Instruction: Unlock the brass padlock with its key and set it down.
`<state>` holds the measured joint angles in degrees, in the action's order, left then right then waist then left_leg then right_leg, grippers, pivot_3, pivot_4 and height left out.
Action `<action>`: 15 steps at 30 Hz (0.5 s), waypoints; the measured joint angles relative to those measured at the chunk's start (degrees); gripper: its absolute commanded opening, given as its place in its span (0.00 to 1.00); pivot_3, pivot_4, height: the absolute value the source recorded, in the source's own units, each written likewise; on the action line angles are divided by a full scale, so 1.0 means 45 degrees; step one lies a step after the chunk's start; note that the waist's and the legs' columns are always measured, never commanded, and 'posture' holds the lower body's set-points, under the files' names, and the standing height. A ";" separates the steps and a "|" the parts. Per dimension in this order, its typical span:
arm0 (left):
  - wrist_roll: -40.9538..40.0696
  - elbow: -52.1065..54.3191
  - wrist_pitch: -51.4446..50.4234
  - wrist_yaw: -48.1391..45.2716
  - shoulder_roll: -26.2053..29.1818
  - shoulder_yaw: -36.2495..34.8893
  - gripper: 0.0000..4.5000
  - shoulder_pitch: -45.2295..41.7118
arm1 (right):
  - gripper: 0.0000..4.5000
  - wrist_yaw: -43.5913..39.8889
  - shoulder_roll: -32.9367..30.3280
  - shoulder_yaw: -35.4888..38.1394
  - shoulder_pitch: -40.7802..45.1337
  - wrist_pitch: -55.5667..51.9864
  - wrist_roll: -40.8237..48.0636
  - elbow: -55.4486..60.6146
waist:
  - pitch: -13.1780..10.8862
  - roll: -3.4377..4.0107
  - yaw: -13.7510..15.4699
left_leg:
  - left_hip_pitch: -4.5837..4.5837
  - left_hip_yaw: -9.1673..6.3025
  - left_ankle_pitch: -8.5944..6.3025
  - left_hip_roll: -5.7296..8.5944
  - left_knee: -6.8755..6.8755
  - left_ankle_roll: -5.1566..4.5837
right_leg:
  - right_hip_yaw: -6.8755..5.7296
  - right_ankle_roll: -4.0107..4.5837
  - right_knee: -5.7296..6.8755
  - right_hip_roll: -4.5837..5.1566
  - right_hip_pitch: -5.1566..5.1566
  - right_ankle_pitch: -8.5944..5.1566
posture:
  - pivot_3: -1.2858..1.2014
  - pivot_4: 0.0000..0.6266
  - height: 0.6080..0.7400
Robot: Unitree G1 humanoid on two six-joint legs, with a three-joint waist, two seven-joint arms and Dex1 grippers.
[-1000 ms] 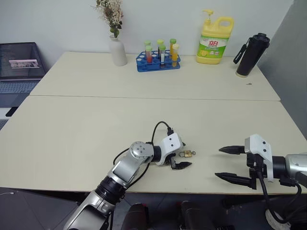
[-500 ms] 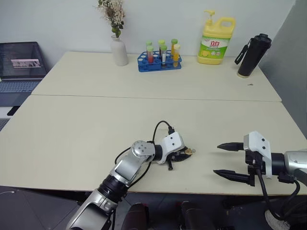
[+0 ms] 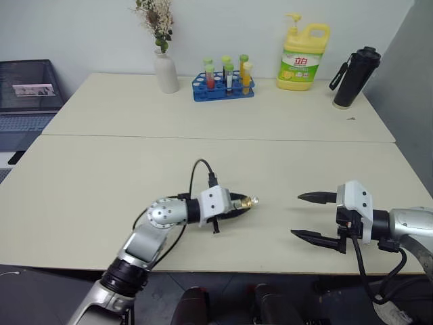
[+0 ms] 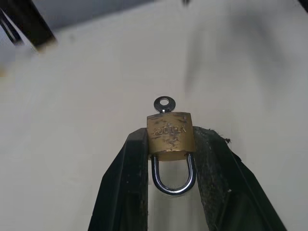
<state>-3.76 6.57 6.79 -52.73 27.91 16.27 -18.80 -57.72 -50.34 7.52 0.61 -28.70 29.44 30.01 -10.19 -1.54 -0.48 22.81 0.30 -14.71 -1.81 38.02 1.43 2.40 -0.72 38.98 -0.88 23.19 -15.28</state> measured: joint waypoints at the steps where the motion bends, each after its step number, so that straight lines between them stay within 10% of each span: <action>1: 0.0048 0.0009 0.0486 0.0021 0.0067 -0.0108 0.21 -0.0015 | 1.00 0.0065 0.0036 -0.0002 0.0144 -0.0035 0.0014 -0.0078 | 0.0001 0.0001 0.0024 | 0.0000 0.0005 0.0001 0.0002 0.0001 -0.0003 | 0.0004 -0.0002 0.0000 0.0009 -0.0001 0.0001 | 0.52 0.24 1.00; 8: 0.2933 -0.1922 0.9478 0.2056 0.1466 -0.1418 0.21 -0.0996 | 1.00 0.0132 0.0493 -0.0436 0.1225 -0.1582 0.1210 -0.0409 | -0.0003 -0.0006 0.0087 | 0.0004 0.0006 0.0002 -0.0003 -0.0004 -0.0006 | 0.0003 0.0003 -0.0009 0.0031 -0.0001 0.0008 | 0.52 0.24 1.00; 15: 0.5152 -0.3525 1.2279 0.3341 0.1631 -0.1262 0.21 -0.0999 | 1.00 0.1008 0.2098 -0.1148 0.2857 -0.3193 0.2561 -0.0440 | -0.0003 -0.0010 0.0042 | 0.0007 0.0002 0.0002 -0.0009 0.0001 -0.0007 | -0.0009 -0.0007 -0.0001 0.0020 0.0000 0.0013 | 0.52 0.24 1.00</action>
<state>19.43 -9.29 62.05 -37.69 35.25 10.59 -23.30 -53.18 -40.90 2.36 13.47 -43.07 40.96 28.03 -10.20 -1.59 -0.29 22.84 0.31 -14.70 -1.85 38.03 1.40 2.36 -0.75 38.98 -0.79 23.19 -15.22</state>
